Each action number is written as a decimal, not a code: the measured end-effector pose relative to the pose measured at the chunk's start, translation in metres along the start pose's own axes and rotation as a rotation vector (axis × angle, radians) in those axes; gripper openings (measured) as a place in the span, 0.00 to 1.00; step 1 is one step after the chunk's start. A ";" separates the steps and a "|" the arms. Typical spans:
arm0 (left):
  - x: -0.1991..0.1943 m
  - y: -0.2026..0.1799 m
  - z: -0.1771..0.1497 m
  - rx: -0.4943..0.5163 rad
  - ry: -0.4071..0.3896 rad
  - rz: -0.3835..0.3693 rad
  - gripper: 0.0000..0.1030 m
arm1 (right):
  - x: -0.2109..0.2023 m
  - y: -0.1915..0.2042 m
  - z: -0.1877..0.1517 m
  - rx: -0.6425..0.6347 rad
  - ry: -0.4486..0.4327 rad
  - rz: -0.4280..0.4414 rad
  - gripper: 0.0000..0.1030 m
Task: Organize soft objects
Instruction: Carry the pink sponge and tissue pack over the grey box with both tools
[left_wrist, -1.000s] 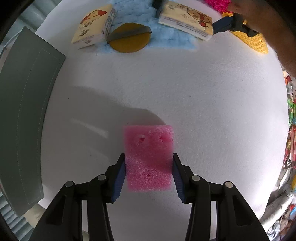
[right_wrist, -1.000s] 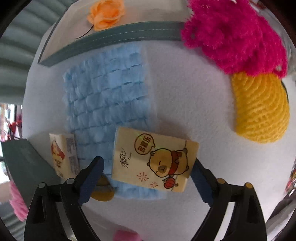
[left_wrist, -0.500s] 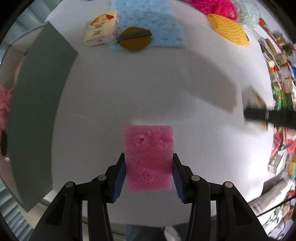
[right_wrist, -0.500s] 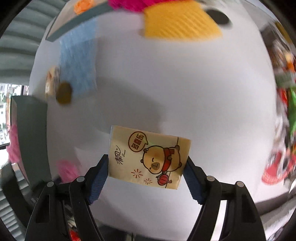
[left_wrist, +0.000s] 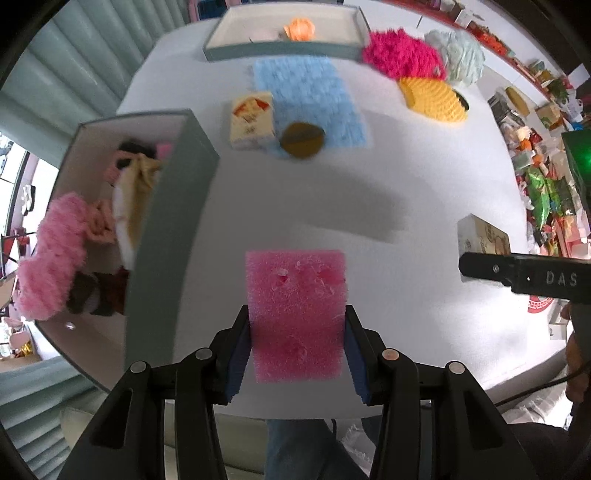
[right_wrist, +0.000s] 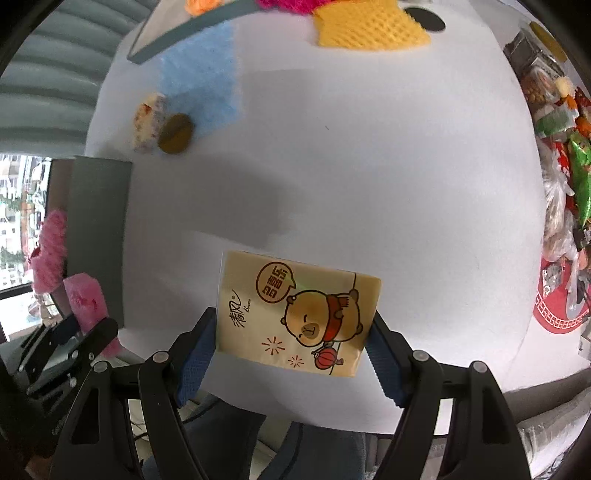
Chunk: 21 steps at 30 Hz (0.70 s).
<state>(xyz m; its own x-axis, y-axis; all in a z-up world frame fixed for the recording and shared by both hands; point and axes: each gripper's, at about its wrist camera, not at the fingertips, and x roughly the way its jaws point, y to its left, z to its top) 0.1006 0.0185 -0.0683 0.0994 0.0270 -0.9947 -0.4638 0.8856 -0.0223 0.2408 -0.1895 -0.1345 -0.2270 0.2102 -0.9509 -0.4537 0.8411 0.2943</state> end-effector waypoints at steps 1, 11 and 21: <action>-0.002 0.002 0.000 0.003 -0.008 -0.002 0.46 | -0.004 0.003 0.003 0.000 -0.012 0.001 0.76; -0.030 0.050 -0.008 0.081 -0.063 -0.019 0.46 | -0.024 0.063 -0.004 0.098 -0.115 0.003 0.77; -0.049 0.110 -0.016 0.019 -0.142 -0.054 0.46 | -0.029 0.128 -0.012 0.076 -0.160 -0.031 0.77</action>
<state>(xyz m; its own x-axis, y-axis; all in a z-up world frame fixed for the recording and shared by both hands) 0.0302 0.1074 -0.0232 0.2480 0.0432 -0.9678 -0.4379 0.8961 -0.0722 0.1789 -0.0936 -0.0681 -0.0715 0.2554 -0.9642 -0.3904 0.8823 0.2627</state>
